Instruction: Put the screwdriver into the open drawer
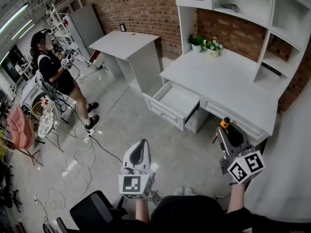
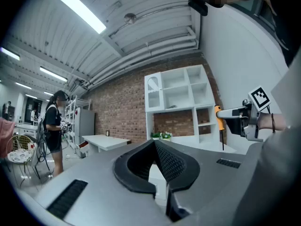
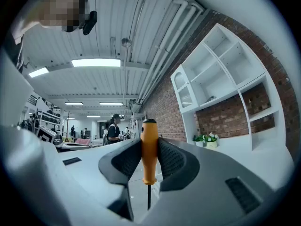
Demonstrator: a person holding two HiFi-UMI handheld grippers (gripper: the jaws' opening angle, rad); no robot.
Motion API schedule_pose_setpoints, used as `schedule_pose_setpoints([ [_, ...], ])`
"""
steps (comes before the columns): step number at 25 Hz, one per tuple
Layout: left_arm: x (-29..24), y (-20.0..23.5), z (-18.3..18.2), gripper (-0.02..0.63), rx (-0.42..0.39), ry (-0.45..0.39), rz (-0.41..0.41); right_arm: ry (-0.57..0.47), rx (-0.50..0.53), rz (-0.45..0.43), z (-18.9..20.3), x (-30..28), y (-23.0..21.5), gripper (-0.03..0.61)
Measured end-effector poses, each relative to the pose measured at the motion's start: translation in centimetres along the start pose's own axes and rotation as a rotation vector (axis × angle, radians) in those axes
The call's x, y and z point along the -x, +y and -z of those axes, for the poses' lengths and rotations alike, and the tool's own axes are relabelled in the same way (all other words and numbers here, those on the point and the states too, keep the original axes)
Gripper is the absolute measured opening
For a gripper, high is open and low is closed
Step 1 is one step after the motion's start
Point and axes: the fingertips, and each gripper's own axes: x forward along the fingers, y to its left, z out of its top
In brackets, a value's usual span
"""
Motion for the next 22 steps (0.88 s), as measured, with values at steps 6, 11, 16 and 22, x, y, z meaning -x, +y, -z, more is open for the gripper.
schedule_pose_setpoints([
  [6, 0.6, -0.3, -0.2, 0.008, 0.002, 0.004, -0.001, 0.0, 0.001, -0.003, -0.3, 0.4, 0.1, 0.109],
  [11, 0.2, -0.8, 0.5, 0.008, -0.025, 0.017, 0.001, 0.001, -0.005, -0.012, -0.2, 0.4, -0.8, 0.109],
  [16, 0.6, -1.9, 0.3, 0.008, -0.025, 0.014, -0.011, 0.009, 0.006, -0.021, -0.1, 0.9, -1.3, 0.109],
  [22, 0.8, -3.0, 0.6, 0.009, 0.004, 0.022, -0.038, -0.007, -0.006, -0.038, -0.3, 0.5, -2.2, 0.109],
])
